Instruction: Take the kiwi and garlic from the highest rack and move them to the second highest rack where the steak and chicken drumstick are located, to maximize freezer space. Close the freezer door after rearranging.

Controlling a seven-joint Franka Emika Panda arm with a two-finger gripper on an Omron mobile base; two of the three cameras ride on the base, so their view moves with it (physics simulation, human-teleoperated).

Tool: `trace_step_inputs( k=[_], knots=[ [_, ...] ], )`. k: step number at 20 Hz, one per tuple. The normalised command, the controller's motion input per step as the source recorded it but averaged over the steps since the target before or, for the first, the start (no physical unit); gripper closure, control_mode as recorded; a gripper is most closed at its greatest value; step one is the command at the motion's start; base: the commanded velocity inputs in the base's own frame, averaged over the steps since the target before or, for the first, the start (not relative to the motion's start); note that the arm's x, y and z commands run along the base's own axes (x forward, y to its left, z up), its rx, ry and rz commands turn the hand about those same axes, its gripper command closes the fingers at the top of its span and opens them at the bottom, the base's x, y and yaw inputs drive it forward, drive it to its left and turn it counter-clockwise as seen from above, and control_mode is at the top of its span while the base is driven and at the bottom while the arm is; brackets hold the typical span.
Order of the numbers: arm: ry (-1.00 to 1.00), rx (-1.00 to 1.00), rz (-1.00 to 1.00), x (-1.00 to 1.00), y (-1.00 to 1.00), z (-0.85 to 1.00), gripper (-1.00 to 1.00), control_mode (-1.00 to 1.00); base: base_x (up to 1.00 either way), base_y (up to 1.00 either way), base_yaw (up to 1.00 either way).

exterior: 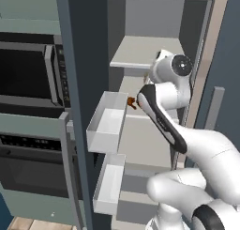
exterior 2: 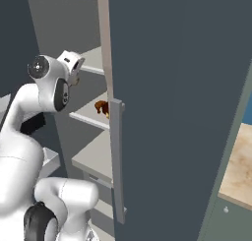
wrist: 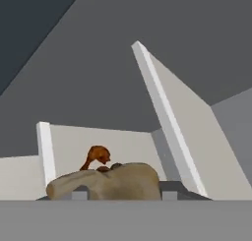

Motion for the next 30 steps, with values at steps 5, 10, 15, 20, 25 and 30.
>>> trace_step_inputs(
  k=[5, 10, 15, 20, 25, 30],
  knots=[
    [0.00, -0.01, -0.11, -0.60, 0.00, -0.50, 1.00, -1.00, 0.00, 0.00, 0.00],
    [0.00, 0.00, -0.21, 0.14, -0.05, -0.34, 1.00, -1.00, 0.00, 0.00, 0.00],
    [0.13, 0.00, -0.17, 0.44, -0.10, -0.20, 1.00, -1.00, 0.00, 0.00, 0.00],
    [0.13, 0.00, -0.06, 0.39, -0.15, -0.27, 1.00, -1.00, 0.00, 0.00, 0.00],
    [-0.03, 0.00, 0.00, 0.26, -0.31, -0.46, 1.00, -1.00, 0.00, 0.00, 0.00],
    [-0.01, 0.00, 0.00, 0.24, -0.31, -0.41, 1.00, -1.00, 0.00, 0.00, 0.00]
  ],
)
